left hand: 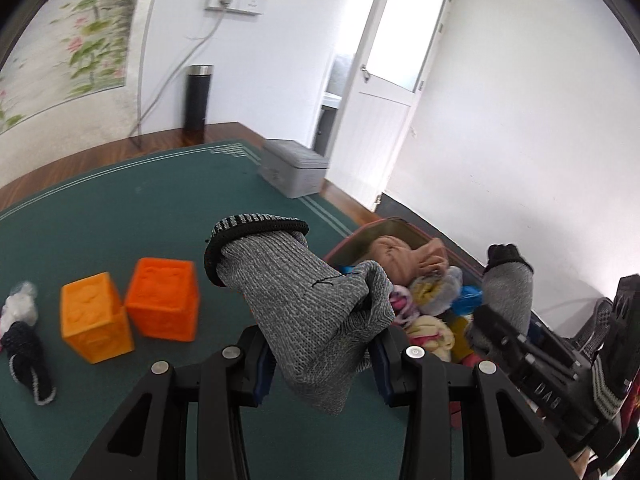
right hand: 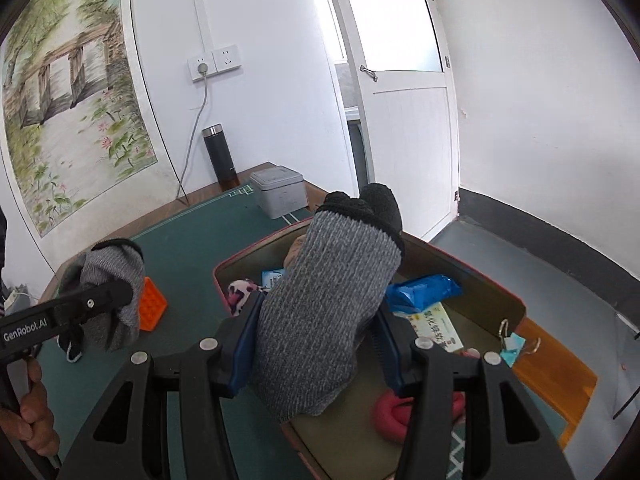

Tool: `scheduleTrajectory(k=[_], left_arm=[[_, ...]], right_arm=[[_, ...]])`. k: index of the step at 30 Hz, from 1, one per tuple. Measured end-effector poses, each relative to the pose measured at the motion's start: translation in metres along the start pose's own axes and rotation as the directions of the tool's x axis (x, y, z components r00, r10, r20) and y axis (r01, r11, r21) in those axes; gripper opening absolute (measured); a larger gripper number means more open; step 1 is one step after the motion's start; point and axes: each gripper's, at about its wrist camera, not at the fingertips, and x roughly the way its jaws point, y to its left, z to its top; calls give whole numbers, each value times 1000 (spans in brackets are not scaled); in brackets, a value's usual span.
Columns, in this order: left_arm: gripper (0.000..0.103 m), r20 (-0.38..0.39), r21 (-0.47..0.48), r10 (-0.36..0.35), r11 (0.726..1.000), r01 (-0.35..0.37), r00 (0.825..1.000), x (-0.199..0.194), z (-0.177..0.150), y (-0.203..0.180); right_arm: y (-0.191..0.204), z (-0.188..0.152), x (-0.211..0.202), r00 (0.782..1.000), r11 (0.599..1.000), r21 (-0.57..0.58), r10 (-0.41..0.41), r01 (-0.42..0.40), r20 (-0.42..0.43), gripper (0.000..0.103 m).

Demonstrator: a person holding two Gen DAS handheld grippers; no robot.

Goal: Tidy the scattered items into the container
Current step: 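Carry both grey socks over the red tin and lower them toward it, then open both tools to drop the grey socks into the tin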

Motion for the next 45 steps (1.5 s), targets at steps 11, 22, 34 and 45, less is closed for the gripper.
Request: scheduleTrajectory(k=[11,22,34,45], left_arm=[[41,-41,55,-50,997,53,998,47,16,-56],[42,-102,75,-55,995,62,993,95,23,-75],[71,-133,52,-74,995,81,988,98,21,-75],[74,-63,21,-57,998,58,996,62,27,-54]], right_arm=[[-12,-11,-3,1000,998,-57,-18,17,-17,56],[-21,-16,1,998,997,-64,-41,39,-36,56],[-18,-14,-1,998,996,-76,-48,45,-31,58],[-3,-10,-12,1000,997,-79,-24,23,-2,62]])
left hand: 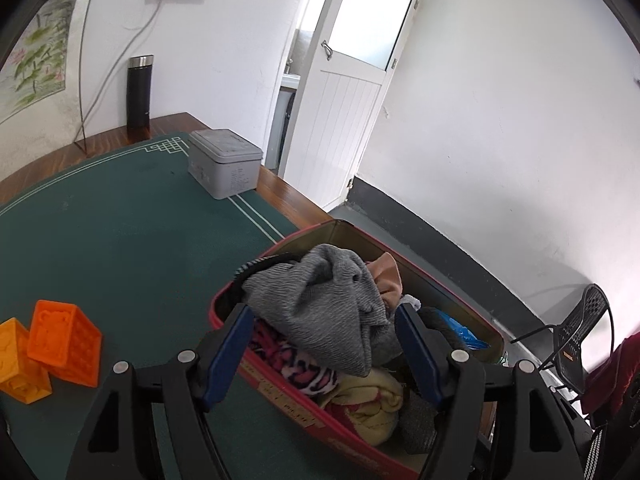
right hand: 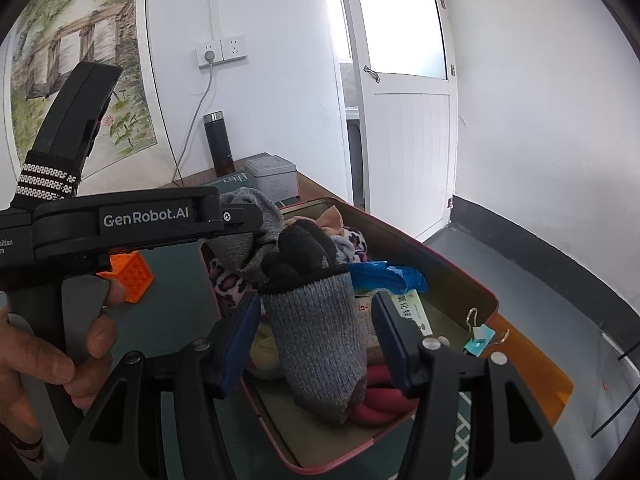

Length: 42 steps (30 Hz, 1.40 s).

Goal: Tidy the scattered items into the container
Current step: 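Open both tools to drop the grey socks into the tin, then move the left tool back to the black fuzzy sock and grasp it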

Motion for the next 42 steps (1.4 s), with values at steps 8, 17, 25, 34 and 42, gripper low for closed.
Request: scheduleTrajectory(k=[8,17,25,34,42], left_arm=[[74,30,-32,51,998,-51,998,-26,-9,30],[74,57,-110,176,979,-169,983,-72,-29,94],[74,47,-226,330,923,-311,943,-127,-63,177],[74,-20,-385,441,825,-414,897,-166,-111,271],[74,-72,-376,442,818,-435,894,-151,-115,284]], right_arm=[[17,4,-9,999,1000,3,27,-27,27,62],[79,9,-9,989,986,-80,146,-143,29,62],[145,5,7,961,951,-142,272,-275,-39,63],[194,-1,27,943,929,-169,316,-330,-104,66],[218,3,43,942,924,-191,310,-331,-133,67]])
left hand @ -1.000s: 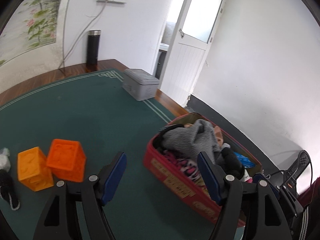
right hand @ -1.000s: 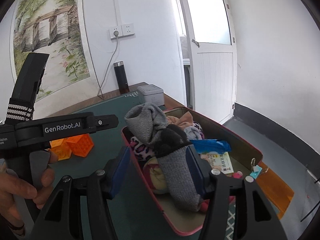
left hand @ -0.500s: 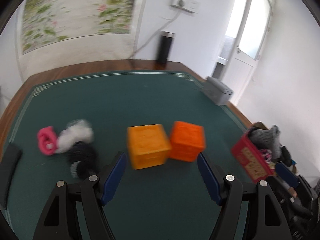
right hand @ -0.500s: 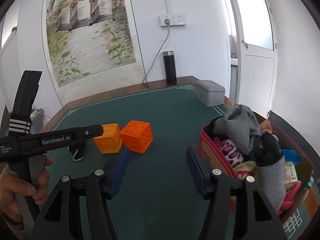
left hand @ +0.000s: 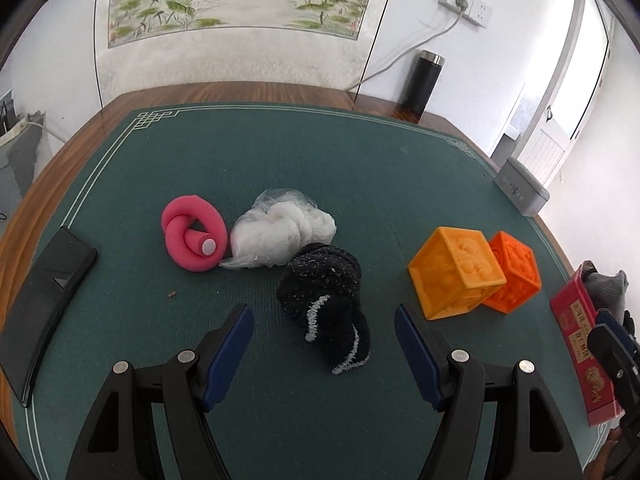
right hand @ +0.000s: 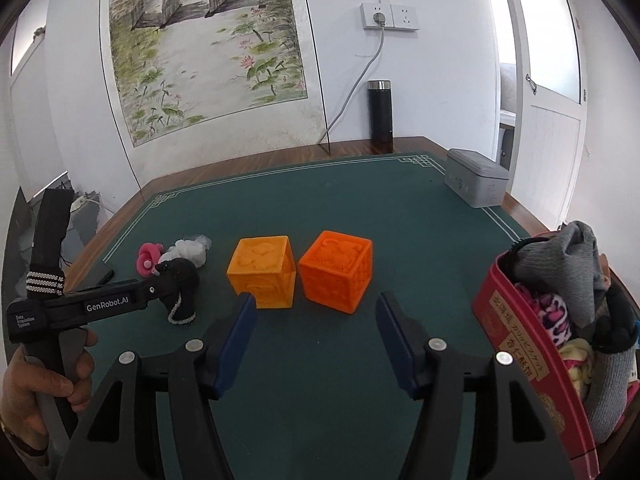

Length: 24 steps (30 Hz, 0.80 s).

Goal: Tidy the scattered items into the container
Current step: 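Move the left tool back to the black fuzzy sock and grasp it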

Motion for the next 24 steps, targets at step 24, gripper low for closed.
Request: scheduleTrajectory(k=[24], left_arm=[[49,25,34,12,999,-13,1000,24,-3,-9]], right_arm=[[-26,3,64,997,994,98,-31,38,-69,70]])
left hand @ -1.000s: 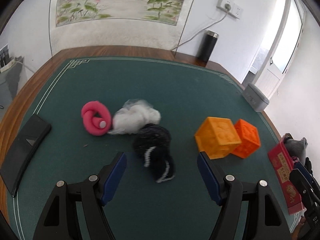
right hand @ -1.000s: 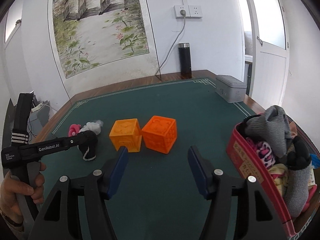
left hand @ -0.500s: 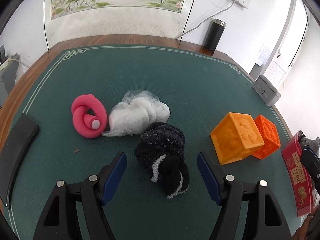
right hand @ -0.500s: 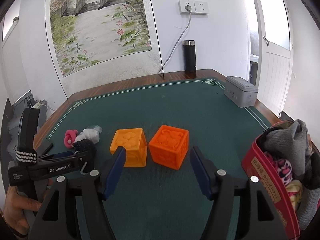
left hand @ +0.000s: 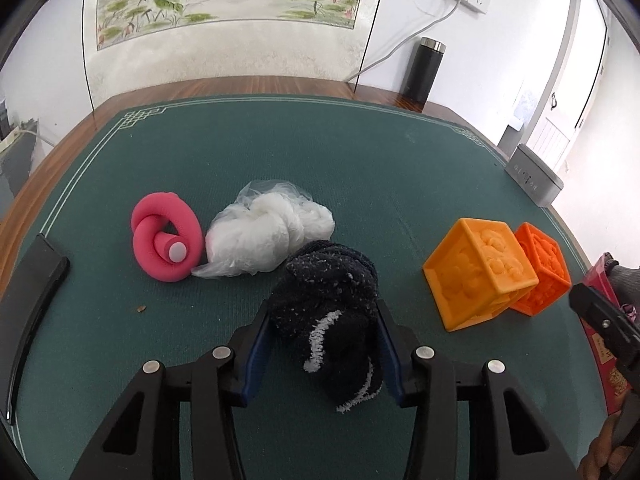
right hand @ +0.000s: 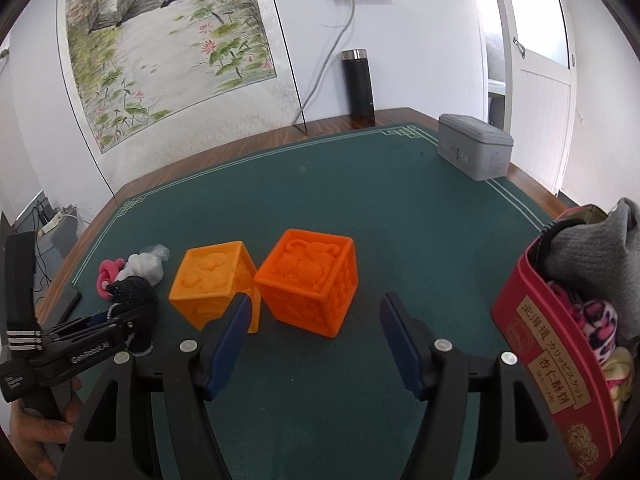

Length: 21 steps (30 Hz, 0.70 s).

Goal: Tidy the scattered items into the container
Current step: 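Move the left tool back to the black fuzzy sock and grasp it, then grasp the dark orange block with the right tool while the left tool holds the black sock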

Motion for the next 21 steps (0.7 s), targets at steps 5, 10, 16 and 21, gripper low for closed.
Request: scheduleTrajectory(k=[5,10,16,21], left_arm=[[49,52,32,5,999,-7,999,-16,0,-9],[49,66,46,13,999,-16,998,-20,-1,-15],[49,80,41,40,998,-43,996,-22,-1,-15],[49,95,48,57,997,-61,994,-25,-3,-16]], right_arm=[[-5,-4,5,1000,1000,18,-1,1,-13,70],[-4,-7,8,1000,1000,21,-1,2,-21,70],[-6,-9,11,1000,1000,27,-4,5,-25,70],[-6,-9,12,1000,1000,27,-8,9,-28,70]])
